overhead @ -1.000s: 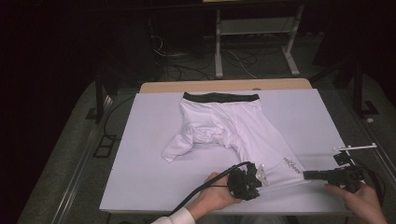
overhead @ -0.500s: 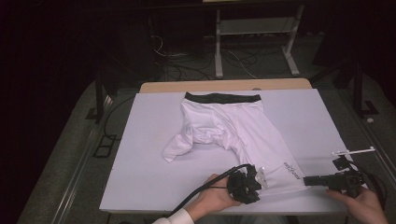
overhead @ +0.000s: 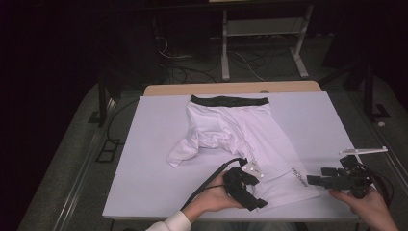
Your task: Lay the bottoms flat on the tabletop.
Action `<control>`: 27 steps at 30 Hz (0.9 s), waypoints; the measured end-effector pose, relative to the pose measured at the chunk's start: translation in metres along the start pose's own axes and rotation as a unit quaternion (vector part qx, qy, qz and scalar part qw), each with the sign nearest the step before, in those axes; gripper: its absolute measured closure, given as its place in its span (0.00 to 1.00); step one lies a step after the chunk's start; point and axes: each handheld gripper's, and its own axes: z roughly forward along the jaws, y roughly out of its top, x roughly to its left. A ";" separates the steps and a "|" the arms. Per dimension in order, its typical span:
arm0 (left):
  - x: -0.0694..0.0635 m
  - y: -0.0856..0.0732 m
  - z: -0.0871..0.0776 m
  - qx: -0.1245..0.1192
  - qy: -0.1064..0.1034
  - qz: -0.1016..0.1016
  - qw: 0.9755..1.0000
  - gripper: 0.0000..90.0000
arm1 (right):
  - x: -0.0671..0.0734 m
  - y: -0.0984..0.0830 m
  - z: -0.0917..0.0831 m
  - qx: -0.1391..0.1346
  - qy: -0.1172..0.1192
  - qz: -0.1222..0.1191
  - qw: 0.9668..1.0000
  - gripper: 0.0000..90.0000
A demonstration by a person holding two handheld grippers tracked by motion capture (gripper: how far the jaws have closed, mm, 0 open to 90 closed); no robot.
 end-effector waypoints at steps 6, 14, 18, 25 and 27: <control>0.005 -0.001 -0.008 -0.018 0.008 -0.013 1.000 0.05 | 0.006 0.006 0.002 -0.010 -0.014 -0.018 1.000 0.00; 0.010 -0.001 -0.020 -0.028 0.021 -0.015 0.999 0.00 | 0.014 0.013 0.004 -0.025 0.001 -0.039 0.999 0.00; 0.013 -0.002 -0.027 -0.031 0.028 -0.015 0.999 0.00 | 0.017 0.017 0.006 -0.028 0.005 -0.043 0.999 0.00; 0.022 -0.004 -0.042 -0.039 0.045 -0.021 0.998 0.00 | 0.021 0.024 0.009 -0.028 0.005 -0.056 0.998 0.00; 0.024 -0.004 -0.047 -0.040 0.050 -0.023 0.998 0.00 | 0.023 0.027 0.010 -0.030 0.006 -0.060 0.998 0.00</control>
